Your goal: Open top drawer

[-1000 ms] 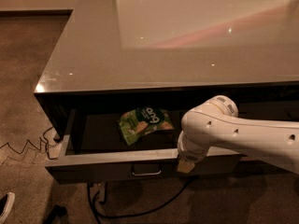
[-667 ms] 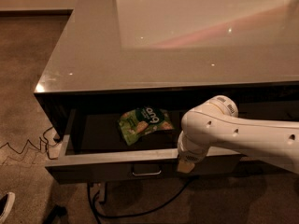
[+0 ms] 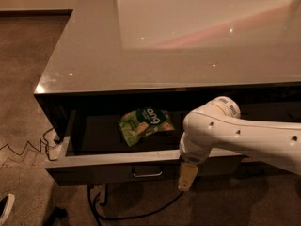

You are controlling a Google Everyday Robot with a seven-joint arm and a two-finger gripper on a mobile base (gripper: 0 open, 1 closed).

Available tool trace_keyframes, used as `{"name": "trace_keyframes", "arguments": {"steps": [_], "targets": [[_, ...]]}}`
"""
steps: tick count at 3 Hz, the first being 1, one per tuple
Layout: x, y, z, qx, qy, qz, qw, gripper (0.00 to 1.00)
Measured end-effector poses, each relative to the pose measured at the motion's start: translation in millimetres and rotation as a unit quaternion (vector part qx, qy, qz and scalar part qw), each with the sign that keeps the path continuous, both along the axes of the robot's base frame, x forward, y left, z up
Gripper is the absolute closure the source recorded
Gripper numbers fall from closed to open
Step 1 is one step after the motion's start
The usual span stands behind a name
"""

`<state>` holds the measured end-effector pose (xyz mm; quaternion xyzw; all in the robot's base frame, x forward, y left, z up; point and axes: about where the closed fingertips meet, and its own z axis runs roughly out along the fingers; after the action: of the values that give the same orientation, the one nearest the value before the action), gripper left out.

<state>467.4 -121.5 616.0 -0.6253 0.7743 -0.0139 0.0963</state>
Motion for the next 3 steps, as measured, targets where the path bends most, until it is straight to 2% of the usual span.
{"name": "trace_keyframes", "arguments": {"steps": [1,2,3], "targets": [[0.0,0.0,0.0,0.0,0.0,0.0,1.0,0.0],[-2.8,-4.1,7.6,0.01,-0.021,0.026,0.9994,0.0],[-20.2,-15.0,18.2,0.013,-0.05,0.065,0.9966,0.0]]}}
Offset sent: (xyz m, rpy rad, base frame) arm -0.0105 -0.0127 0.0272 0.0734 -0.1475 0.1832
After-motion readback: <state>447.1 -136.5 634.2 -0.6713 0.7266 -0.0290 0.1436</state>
